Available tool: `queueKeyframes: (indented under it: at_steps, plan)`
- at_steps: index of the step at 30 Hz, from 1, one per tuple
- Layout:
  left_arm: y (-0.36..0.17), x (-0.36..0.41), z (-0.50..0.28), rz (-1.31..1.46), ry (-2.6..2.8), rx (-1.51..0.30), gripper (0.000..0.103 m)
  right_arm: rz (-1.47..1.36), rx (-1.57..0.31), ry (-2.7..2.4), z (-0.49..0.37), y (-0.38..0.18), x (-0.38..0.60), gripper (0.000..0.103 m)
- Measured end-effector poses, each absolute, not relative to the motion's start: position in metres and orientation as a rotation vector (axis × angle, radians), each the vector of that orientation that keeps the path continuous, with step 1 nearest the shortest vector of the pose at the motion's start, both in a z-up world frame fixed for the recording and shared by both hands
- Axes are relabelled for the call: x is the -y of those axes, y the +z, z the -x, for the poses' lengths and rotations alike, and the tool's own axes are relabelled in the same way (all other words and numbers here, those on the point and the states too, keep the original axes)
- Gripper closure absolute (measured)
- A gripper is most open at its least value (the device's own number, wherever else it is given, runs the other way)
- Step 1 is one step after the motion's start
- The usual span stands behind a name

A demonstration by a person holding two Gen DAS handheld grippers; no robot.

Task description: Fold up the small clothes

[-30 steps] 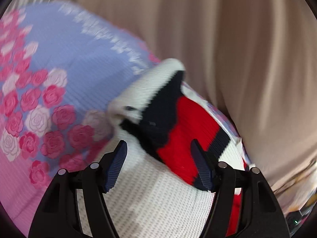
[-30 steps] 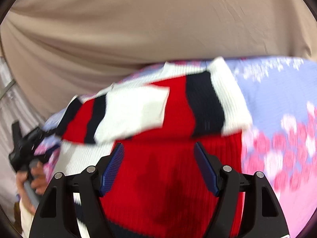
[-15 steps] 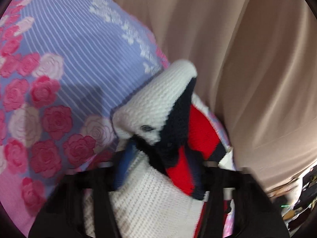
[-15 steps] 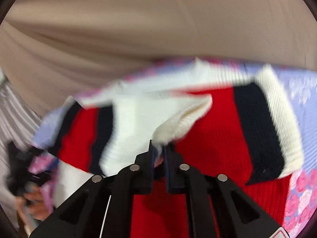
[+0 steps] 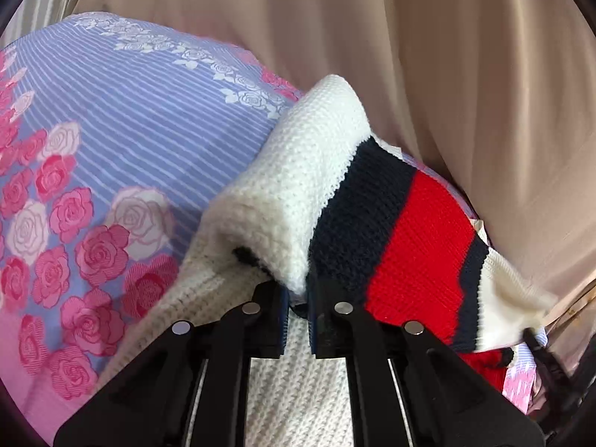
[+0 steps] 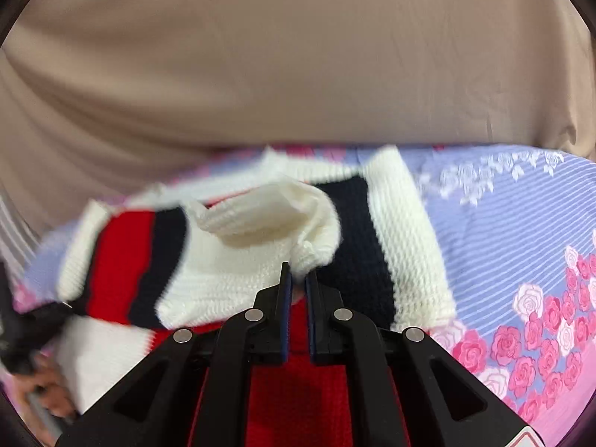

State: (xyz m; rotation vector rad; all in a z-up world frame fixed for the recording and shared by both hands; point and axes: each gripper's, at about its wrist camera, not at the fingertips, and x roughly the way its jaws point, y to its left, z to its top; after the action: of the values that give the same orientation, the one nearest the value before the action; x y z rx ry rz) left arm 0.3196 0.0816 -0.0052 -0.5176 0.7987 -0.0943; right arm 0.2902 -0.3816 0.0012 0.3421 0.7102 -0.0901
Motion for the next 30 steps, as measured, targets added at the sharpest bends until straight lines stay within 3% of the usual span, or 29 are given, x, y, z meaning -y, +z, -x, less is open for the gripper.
queueKeyframes:
  at_steps: [3,6,7,10,12,14,16,24,25,26,28,30]
  plan:
    - [-0.005,-0.078,-0.320,0.493,-0.089,-0.792,0.096,-0.376,-0.891,-0.105,-0.320,-0.042,0.391,0.098]
    - [-0.008,-0.069,-0.323,0.467,-0.081,-0.781,0.096,-0.395,-0.818,-0.141,-0.295,-0.024,0.391,0.092]
    - [-0.009,-0.072,-0.322,0.475,-0.081,-0.779,0.096,-0.390,-0.778,-0.170,-0.284,-0.012,0.388,0.084]
    - [-0.007,-0.073,-0.322,0.490,-0.074,-0.771,0.096,-0.345,-0.690,-0.129,-0.272,0.017,0.369,0.082]
    - [-0.006,-0.072,-0.320,0.477,-0.069,-0.770,0.096,-0.325,-0.713,0.028,-0.290,0.031,0.336,0.073]
    - [-0.007,-0.073,-0.319,0.480,-0.071,-0.769,0.096,-0.282,-0.726,0.148,-0.310,0.040,0.297,0.054]
    - [-0.006,-0.074,-0.319,0.487,-0.076,-0.768,0.096,-0.203,-0.737,0.243,-0.337,0.041,0.256,0.046]
    - [-0.005,-0.071,-0.318,0.496,-0.081,-0.766,0.095,-0.030,-0.814,0.238,-0.426,0.008,0.196,0.041]
    - [-0.004,-0.073,-0.318,0.498,-0.082,-0.766,0.095,-0.013,-0.812,0.232,-0.432,0.008,0.194,0.045]
    - [-0.004,-0.073,-0.318,0.502,-0.083,-0.766,0.095,0.001,-0.808,0.224,-0.434,0.009,0.193,0.070]
    - [-0.005,-0.073,-0.319,0.509,-0.083,-0.766,0.095,-0.046,-0.810,0.239,-0.437,0.019,0.202,0.096]
    - [-0.006,-0.072,-0.319,0.506,-0.082,-0.765,0.095,-0.046,-0.775,0.213,-0.438,0.029,0.214,0.100]
